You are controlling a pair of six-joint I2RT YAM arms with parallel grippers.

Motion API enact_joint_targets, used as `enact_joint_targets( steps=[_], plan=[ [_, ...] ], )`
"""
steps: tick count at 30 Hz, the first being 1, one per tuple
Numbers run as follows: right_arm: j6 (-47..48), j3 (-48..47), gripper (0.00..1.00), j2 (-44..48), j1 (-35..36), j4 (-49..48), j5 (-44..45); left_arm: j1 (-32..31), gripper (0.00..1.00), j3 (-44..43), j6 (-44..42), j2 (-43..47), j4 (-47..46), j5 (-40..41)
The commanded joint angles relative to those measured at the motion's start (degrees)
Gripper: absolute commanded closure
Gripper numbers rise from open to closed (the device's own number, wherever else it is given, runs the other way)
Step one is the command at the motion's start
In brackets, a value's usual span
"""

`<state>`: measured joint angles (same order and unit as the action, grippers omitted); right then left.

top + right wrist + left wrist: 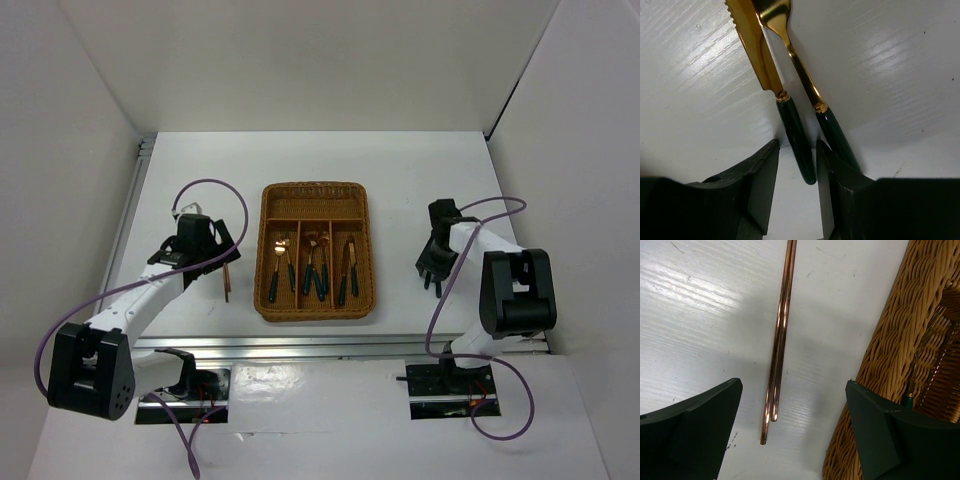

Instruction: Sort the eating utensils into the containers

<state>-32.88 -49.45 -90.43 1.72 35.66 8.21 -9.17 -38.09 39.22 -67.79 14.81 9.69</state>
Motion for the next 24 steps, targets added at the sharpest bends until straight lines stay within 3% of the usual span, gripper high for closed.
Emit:
enact_joint_targets(
  steps=[1, 5, 14, 24],
  plan=[
    [0.6, -1.3, 0.57, -1.3, -0.3, -1.1, 0.2, 0.3, 0.00, -0.2, -0.5, -0.7, -1.5, 0.1],
    [0.6, -1.3, 0.63, -2.4, -0.3, -1.6, 0.2, 0.3, 0.00, -0.2, -0.5, -0.7, -1.5, 0.1],
    [1.2, -2.7, 0.97, -3.6, 0.3, -2.3, 0.8, 0.3, 0.00, -0.8, -0.5, -1.2, -1.5, 0.1],
    [1.7, -15.8, 1.00, 2.6, 9.3, 6.4, 3.5, 0.3, 0.00, -0.8, -0.5, -1.2, -1.5, 0.1]
  ],
)
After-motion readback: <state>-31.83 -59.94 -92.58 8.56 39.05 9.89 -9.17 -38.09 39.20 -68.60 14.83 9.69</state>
